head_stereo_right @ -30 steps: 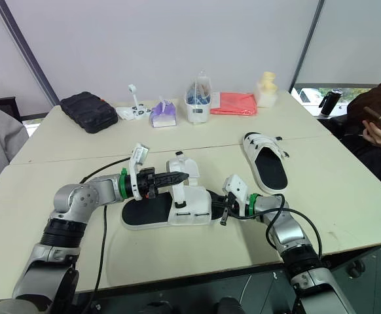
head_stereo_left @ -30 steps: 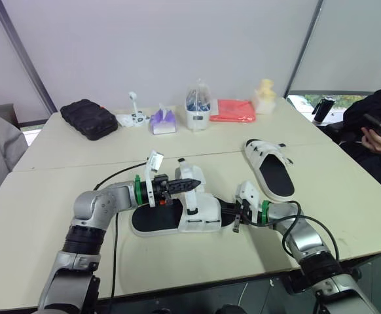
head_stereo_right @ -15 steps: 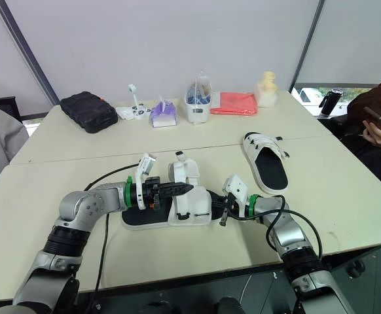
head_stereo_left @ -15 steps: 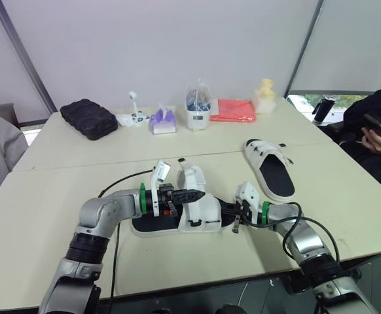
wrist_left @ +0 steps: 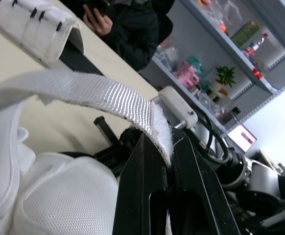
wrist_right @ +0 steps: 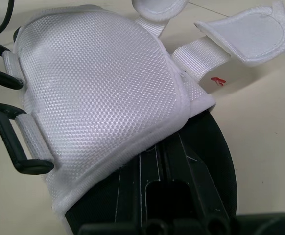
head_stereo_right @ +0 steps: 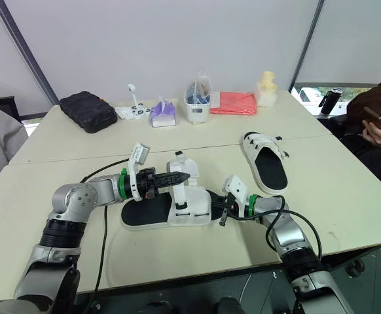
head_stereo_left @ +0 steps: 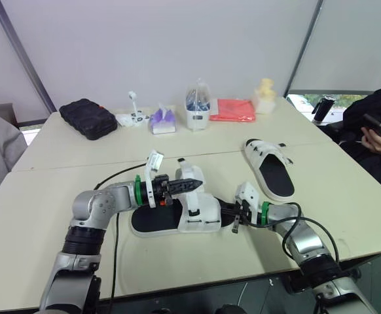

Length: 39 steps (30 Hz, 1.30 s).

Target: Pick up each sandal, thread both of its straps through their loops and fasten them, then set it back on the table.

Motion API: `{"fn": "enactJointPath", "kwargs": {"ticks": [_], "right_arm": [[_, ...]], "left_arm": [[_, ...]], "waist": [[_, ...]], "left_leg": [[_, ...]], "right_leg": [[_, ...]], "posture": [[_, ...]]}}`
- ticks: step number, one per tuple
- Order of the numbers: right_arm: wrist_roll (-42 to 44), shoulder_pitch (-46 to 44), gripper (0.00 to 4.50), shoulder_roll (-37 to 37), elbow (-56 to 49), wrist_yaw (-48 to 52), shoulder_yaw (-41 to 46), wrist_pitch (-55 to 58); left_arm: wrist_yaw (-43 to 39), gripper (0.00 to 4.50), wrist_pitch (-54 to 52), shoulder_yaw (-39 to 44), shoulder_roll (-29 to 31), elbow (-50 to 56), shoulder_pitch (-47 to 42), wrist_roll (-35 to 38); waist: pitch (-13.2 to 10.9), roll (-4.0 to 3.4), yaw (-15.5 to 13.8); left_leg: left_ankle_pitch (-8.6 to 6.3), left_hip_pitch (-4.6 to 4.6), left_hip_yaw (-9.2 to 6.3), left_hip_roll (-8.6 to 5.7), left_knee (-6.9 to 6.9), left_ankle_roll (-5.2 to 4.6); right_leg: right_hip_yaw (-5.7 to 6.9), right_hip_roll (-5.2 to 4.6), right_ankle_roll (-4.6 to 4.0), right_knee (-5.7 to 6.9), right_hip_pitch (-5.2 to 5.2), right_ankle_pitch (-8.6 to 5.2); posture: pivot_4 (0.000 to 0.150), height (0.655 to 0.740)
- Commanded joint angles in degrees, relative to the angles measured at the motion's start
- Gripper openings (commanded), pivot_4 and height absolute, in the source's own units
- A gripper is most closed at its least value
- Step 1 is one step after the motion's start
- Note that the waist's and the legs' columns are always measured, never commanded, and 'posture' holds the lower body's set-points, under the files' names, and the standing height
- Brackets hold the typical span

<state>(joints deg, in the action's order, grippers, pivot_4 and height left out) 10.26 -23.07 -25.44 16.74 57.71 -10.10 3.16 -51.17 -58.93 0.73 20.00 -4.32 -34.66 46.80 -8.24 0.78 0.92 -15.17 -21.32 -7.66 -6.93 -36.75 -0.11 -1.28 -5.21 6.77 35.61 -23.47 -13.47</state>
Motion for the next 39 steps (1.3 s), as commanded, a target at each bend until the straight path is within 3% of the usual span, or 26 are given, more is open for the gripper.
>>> {"fn": "enactJointPath", "kwargs": {"ticks": [1,17,39], "right_arm": [[-1.72,1.27,0.0,0.78,1.81,-0.32,-1.75,1.44],[-1.78,1.34,0.0,1.14,1.77,-0.49,-1.69,1.34],[-1.8,1.3,0.0,1.65,2.01,-0.83,-1.57,1.25]], "left_arm": [[-1.29,0.05,2.54,-1.09,0.29,1.16,-0.01,-1.46],[-2.21,0.05,5.19,-1.6,-0.47,-1.11,-1.21,-4.35],[-8.62,0.05,13.99,-9.49,4.22,2.48,1.84,-12.93]], "waist": [[0.0,-0.01,0.03],[0.0,-0.01,0.02],[0.0,-0.01,0.08]], "left_leg": [[0.0,0.0,0.0,0.02,0.02,0.0],[0.03,0.02,0.01,0.2,0.33,0.06],[0.09,0.05,0.04,0.3,0.57,0.16]], "right_leg": [[0.0,0.01,0.0,-0.03,0.0,0.0],[-0.01,0.16,-0.06,-0.3,-0.02,0.04],[-0.01,0.22,-0.17,-0.39,-0.1,0.1]], "posture": [[0.15,0.74],[0.15,0.74],[0.15,0.74]]}}
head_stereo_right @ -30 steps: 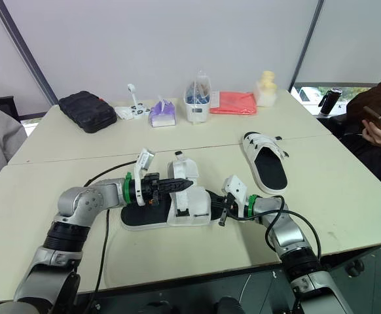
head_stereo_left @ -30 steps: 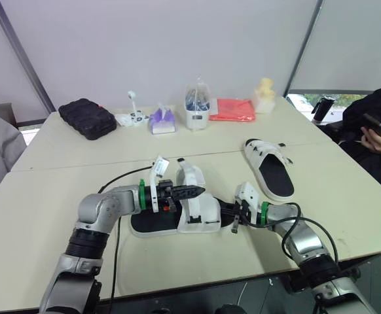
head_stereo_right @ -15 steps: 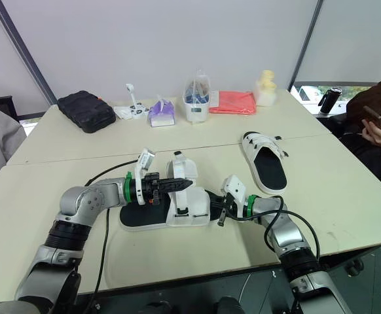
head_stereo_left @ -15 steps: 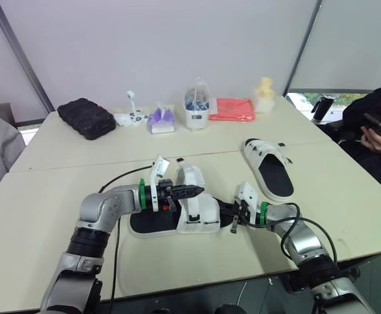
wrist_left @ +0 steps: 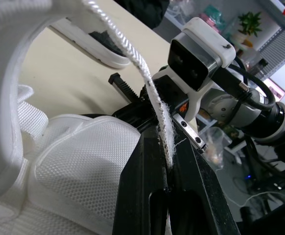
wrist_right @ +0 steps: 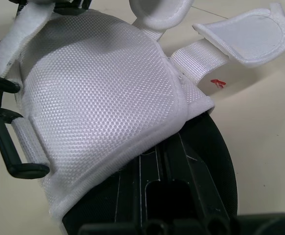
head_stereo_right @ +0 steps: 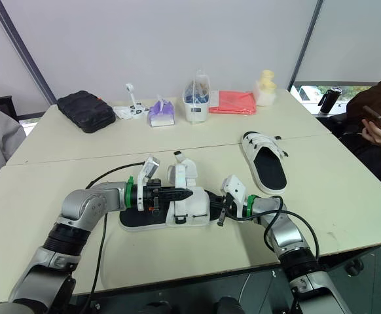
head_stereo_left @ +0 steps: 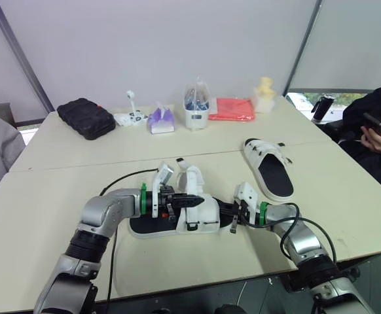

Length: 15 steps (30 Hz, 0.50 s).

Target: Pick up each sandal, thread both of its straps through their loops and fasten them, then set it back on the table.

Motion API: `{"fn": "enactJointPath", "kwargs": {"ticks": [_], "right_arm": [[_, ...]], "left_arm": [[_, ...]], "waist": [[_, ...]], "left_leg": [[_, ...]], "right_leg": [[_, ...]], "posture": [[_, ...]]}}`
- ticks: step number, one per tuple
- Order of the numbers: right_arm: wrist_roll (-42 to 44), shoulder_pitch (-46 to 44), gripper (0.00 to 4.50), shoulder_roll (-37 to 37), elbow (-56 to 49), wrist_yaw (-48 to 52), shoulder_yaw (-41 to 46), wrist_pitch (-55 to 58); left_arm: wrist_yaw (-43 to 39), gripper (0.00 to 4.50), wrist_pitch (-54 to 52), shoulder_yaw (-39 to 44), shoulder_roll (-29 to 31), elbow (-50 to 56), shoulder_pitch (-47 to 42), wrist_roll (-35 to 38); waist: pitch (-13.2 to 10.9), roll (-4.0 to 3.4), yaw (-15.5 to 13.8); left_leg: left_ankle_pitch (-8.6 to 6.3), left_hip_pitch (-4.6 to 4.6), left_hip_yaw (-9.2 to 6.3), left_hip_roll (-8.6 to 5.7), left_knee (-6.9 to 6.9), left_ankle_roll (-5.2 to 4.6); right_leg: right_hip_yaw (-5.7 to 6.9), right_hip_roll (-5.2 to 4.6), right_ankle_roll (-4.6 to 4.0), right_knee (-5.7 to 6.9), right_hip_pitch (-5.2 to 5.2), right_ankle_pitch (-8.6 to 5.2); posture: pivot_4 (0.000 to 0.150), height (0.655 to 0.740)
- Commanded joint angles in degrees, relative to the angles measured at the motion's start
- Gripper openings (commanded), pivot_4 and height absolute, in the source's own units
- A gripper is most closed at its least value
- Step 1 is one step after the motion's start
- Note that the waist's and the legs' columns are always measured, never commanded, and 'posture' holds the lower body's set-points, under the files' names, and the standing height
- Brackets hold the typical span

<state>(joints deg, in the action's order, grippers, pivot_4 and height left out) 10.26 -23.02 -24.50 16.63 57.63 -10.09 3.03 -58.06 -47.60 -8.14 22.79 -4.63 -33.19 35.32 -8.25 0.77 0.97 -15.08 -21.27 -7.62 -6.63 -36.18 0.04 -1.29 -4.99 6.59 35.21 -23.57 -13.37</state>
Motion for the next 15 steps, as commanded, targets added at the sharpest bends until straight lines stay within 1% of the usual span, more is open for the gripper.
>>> {"fn": "enactJointPath", "kwargs": {"ticks": [1,5,8,11,12,13,15], "right_arm": [[-1.81,1.23,0.0,0.75,2.19,-0.79,-1.55,1.36],[-1.86,1.22,0.0,0.86,2.43,-0.79,-1.45,1.28],[-1.91,1.16,0.0,0.89,2.66,-0.76,-1.44,1.15],[-2.0,0.91,0.0,1.01,3.06,-0.75,-1.49,1.06],[-2.01,0.85,0.0,1.01,3.17,-0.72,-1.49,1.02],[-2.02,0.86,0.0,0.97,3.2,-0.66,-1.5,0.98],[-2.01,0.92,0.0,0.87,3.25,-0.54,-1.47,0.88]], "left_arm": [[-2.31,0.05,3.21,-1.03,1.89,3.48,0.77,-1.78],[-1.68,0.05,2.95,-0.47,2.1,4.93,2.03,-1.21],[-0.46,0.93,2.25,0.82,1.95,5.71,3.1,-0.2],[2.28,2.4,2.1,3.62,2.66,8.5,4.78,0.19],[3.02,2.81,1.32,4.94,3.27,10.39,5.52,0.98],[3.44,3.33,0.13,6.32,4.07,12.61,6.37,2.31],[4.17,3.33,-1.67,8.16,5.19,15.98,7.67,4.45]], "waist": [[0.0,0.0,0.09],[0.0,0.0,0.1],[0.0,0.0,0.1],[0.0,0.0,0.06],[0.0,0.0,0.1],[0.0,0.0,0.14],[-0.01,-0.01,0.11]], "left_leg": [[0.0,0.0,0.0,0.01,0.01,0.0],[0.0,0.0,0.02,0.06,0.04,0.0],[0.0,0.01,0.02,0.07,0.04,0.0],[0.0,0.0,0.02,0.08,0.03,0.0],[0.0,0.0,0.02,0.08,0.03,0.0],[0.0,0.0,0.03,0.09,0.03,0.0],[0.0,0.0,0.03,0.11,0.05,0.0]], "right_leg": [[0.0,0.0,0.0,0.0,-0.01,0.0],[-0.01,0.03,-0.06,0.0,-0.02,0.0],[-0.01,0.04,-0.06,0.0,-0.03,0.01],[-0.01,0.05,-0.07,0.0,-0.03,0.01],[-0.01,0.05,-0.07,0.0,-0.03,0.01],[-0.01,0.05,-0.08,-0.01,-0.03,0.02],[-0.01,0.07,-0.09,0.0,-0.04,0.01]], "posture": [[0.15,0.74],[0.15,0.74],[0.15,0.74],[0.15,0.74],[0.15,0.74],[0.15,0.74],[0.15,0.74]]}}
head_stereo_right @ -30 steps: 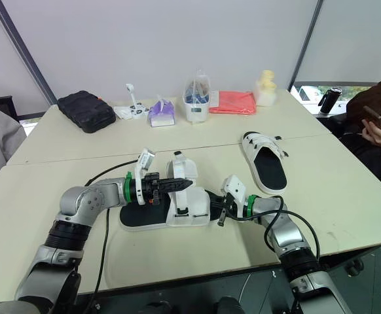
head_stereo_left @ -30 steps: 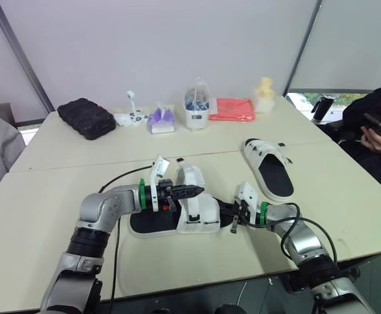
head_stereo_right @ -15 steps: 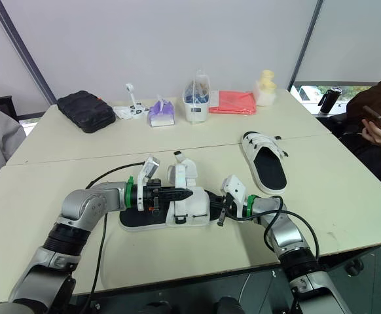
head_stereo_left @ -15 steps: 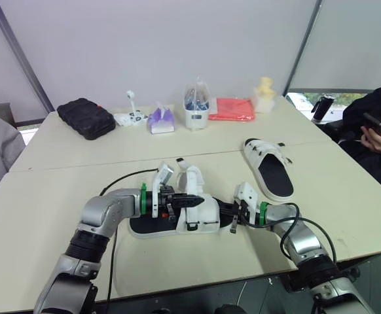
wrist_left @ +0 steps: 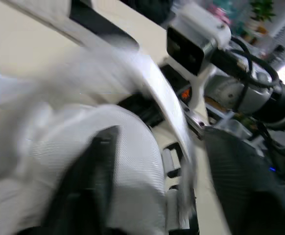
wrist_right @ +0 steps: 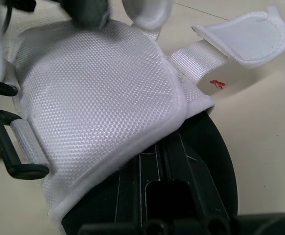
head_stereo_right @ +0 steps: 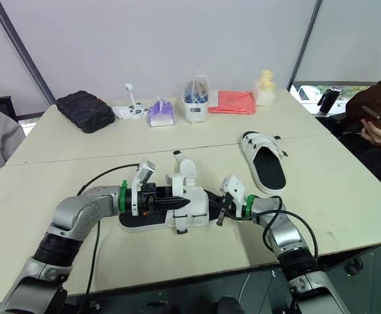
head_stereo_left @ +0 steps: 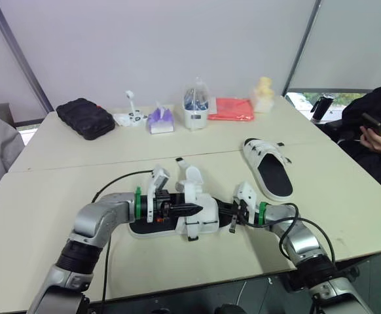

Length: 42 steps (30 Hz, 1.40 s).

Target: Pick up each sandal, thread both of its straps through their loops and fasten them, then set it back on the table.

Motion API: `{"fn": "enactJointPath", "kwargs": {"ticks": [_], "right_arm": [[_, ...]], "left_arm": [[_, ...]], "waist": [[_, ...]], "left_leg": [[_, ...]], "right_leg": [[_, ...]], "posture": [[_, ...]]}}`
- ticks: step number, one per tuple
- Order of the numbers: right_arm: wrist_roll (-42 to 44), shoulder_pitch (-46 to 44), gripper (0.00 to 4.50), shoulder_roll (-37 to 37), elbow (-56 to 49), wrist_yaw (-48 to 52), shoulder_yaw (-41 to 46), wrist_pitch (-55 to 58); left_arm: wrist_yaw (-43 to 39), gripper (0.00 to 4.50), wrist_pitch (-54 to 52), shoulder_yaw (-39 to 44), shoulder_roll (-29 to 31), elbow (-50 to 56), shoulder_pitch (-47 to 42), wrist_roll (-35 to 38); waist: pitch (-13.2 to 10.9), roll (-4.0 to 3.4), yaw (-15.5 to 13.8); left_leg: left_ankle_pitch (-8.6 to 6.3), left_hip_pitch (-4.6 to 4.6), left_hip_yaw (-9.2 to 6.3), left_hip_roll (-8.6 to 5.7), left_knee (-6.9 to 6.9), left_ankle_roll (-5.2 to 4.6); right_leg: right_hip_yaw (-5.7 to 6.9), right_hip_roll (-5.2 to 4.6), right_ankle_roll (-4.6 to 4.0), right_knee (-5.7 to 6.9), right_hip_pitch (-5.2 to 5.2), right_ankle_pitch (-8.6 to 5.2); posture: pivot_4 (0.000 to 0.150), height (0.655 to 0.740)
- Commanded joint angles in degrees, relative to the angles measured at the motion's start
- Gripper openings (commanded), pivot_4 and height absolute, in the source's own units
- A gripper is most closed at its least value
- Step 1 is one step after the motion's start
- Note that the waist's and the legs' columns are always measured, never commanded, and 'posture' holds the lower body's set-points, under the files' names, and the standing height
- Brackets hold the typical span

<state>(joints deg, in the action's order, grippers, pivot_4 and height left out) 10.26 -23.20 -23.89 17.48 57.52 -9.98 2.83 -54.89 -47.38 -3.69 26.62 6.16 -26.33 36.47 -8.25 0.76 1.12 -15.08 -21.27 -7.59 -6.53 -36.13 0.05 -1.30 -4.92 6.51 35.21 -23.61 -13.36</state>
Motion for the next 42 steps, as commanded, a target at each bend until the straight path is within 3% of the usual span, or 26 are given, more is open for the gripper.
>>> {"fn": "enactJointPath", "kwargs": {"ticks": [1,4,8,12,31,40,42], "right_arm": [[-2.03,1.01,0.0,0.21,2.7,-0.3,-1.55,0.94],[-2.08,0.69,0.0,0.19,3.57,0.07,-1.59,0.57],[-2.18,0.34,0.0,0.55,4.47,0.83,-2.11,0.31],[-2.15,0.33,0.0,0.54,4.63,1.87,-2.57,0.95],[-2.34,2.79,0.0,-0.86,0.37,2.02,-2.84,3.66],[-2.31,3.56,0.0,-0.85,-1.1,0.68,-2.96,4.57],[-2.3,3.32,0.0,-0.69,-0.91,0.4,-2.93,4.58]], "left_arm": [[1.08,3.33,-2.2,4.7,3.21,8.9,3.02,3.86],[1.24,3.33,-1.34,5.87,7.69,17.03,9.28,3.63],[-2.79,3.33,8.32,1.94,15.45,23.31,20.42,-4.07],[-3.29,3.33,9.42,1.53,16.66,23.83,24.13,-3.43],[-8.22,3.33,15.86,-11.21,7.75,5.39,13.9,-9.81],[-8.34,3.33,15.34,-14.84,2.85,2.65,9.41,-11.85],[-7.95,2.81,15.26,-14.95,2.24,2.27,9.04,-12.17]], "waist": [[0.0,-0.01,0.03],[-0.01,-0.01,-0.02],[-0.04,-0.07,-0.12],[-0.04,-0.07,-0.52],[-0.06,-0.13,-0.58],[-0.06,-0.14,-0.62],[-0.06,-0.14,-0.6]], "left_leg": [[0.0,0.0,0.0,0.0,0.0,0.0],[-0.02,0.01,0.03,0.02,0.03,0.04],[-0.04,0.06,0.07,0.04,0.07,0.06],[-0.07,0.07,0.08,0.08,0.02,0.12],[-0.14,0.07,0.06,0.27,0.14,0.17],[-0.15,0.03,0.04,0.26,0.11,0.17],[-0.15,0.04,0.04,0.26,0.1,0.17]], "right_leg": [[0.0,0.0,-0.01,0.0,0.0,0.0],[-0.03,0.0,-0.02,-0.01,-0.01,-0.01],[-0.05,0.01,-0.26,-0.03,0.02,-0.11],[-0.03,0.0,-0.43,-0.05,0.09,-0.21],[0.04,0.19,-0.56,-0.06,0.03,-0.3],[0.07,0.19,-0.39,-0.06,0.02,-0.2],[0.07,0.19,-0.39,-0.06,0.02,-0.2]], "posture": [[0.15,0.74],[0.15,0.74],[0.15,0.74],[0.15,0.74],[0.15,0.74],[0.15,0.74],[0.15,0.74]]}}
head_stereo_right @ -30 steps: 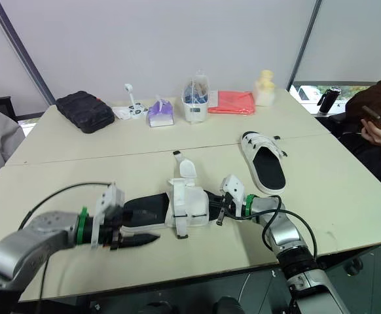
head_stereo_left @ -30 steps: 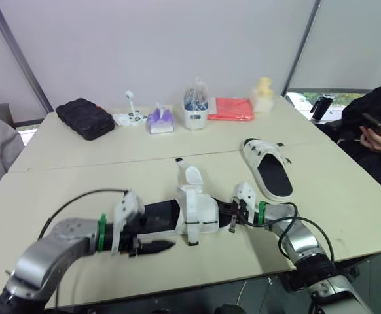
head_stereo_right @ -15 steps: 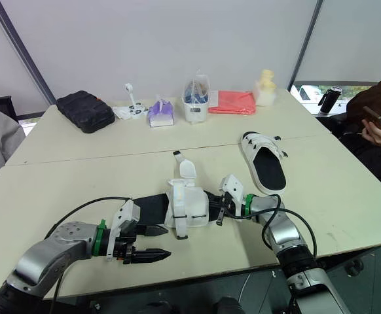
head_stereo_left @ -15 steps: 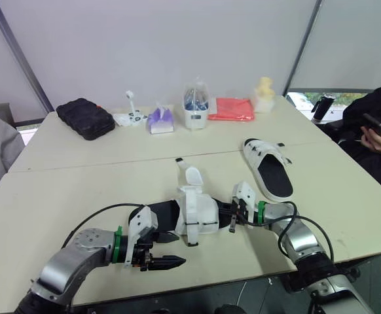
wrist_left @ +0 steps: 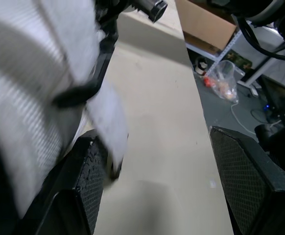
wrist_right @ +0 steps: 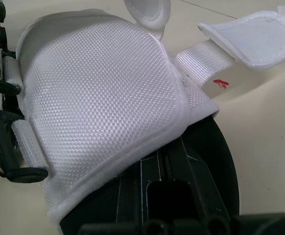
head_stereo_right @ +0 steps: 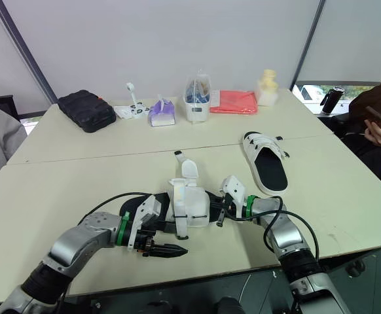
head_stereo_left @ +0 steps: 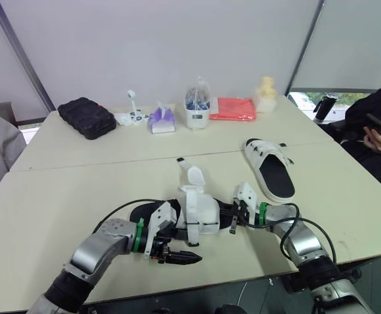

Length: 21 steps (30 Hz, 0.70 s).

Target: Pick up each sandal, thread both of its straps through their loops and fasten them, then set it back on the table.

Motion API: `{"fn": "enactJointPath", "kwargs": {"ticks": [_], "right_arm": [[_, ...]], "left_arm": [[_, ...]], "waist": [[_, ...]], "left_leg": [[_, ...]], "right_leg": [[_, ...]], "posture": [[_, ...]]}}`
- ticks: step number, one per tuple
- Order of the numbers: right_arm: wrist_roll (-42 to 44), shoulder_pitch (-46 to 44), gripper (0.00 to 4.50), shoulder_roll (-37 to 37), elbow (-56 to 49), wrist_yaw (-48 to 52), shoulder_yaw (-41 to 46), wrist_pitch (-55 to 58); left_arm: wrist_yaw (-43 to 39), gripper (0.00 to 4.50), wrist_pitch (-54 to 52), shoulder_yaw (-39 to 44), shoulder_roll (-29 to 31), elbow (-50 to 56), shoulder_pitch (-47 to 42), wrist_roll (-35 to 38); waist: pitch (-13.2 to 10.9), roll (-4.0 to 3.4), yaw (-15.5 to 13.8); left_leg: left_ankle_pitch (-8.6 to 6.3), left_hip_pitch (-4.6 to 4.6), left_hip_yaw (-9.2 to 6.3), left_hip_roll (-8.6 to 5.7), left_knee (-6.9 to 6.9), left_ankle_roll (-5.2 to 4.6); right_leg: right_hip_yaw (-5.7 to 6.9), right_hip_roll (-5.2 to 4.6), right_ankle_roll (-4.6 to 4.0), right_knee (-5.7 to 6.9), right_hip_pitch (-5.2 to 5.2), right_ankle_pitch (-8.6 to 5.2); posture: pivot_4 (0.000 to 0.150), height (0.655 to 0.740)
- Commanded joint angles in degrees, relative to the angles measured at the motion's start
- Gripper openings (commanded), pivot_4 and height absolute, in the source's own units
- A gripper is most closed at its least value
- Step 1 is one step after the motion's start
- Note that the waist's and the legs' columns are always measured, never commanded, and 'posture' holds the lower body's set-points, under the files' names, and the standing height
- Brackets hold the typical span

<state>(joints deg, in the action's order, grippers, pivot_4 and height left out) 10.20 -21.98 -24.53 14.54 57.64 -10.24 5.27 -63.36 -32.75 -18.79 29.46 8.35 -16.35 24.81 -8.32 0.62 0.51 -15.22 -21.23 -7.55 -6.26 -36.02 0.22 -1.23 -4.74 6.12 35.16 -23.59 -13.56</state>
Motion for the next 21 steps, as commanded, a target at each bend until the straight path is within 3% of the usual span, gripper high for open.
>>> {"fn": "enactJointPath", "kwargs": {"ticks": [1,6,11,21], "right_arm": [[-2.26,2.0,0.0,0.01,2.14,0.18,-2.67,2.11],[-2.34,1.39,0.0,0.28,2.93,-0.02,-2.69,1.89],[-2.43,1.03,0.0,0.38,3.45,0.04,-2.67,1.68],[-2.71,-0.72,0.0,0.33,6.17,0.45,-2.66,0.2]], "left_arm": [[0.91,2.58,0.56,0.17,-0.89,0.03,-1.03,-0.74],[2.11,0.07,-0.46,0.75,-1.13,0.86,-0.54,-0.64],[1.75,0.02,-2.69,1.22,0.11,2.87,0.48,0.9],[-2.81,0.02,-18.0,8.21,10.01,18.08,4.24,18.55]], "waist": [[0.0,0.0,0.03],[0.0,0.0,0.06],[0.0,0.0,0.17],[-0.02,-0.04,0.3]], "left_leg": [[0.0,0.0,0.0,0.0,0.0,0.0],[0.0,0.0,-0.01,0.0,0.0,0.0],[0.0,0.01,-0.01,0.01,0.0,0.0],[-0.01,0.0,-0.01,0.08,-0.05,0.03]], "right_leg": [[0.0,0.0,0.0,0.0,0.0,0.0],[0.0,0.01,0.01,0.0,-0.01,0.0],[0.0,0.02,0.01,0.01,-0.01,0.0],[-0.01,0.08,-0.13,0.04,-0.02,-0.07]], "posture": [[0.15,0.74],[0.15,0.74],[0.15,0.74],[0.15,0.74]]}}
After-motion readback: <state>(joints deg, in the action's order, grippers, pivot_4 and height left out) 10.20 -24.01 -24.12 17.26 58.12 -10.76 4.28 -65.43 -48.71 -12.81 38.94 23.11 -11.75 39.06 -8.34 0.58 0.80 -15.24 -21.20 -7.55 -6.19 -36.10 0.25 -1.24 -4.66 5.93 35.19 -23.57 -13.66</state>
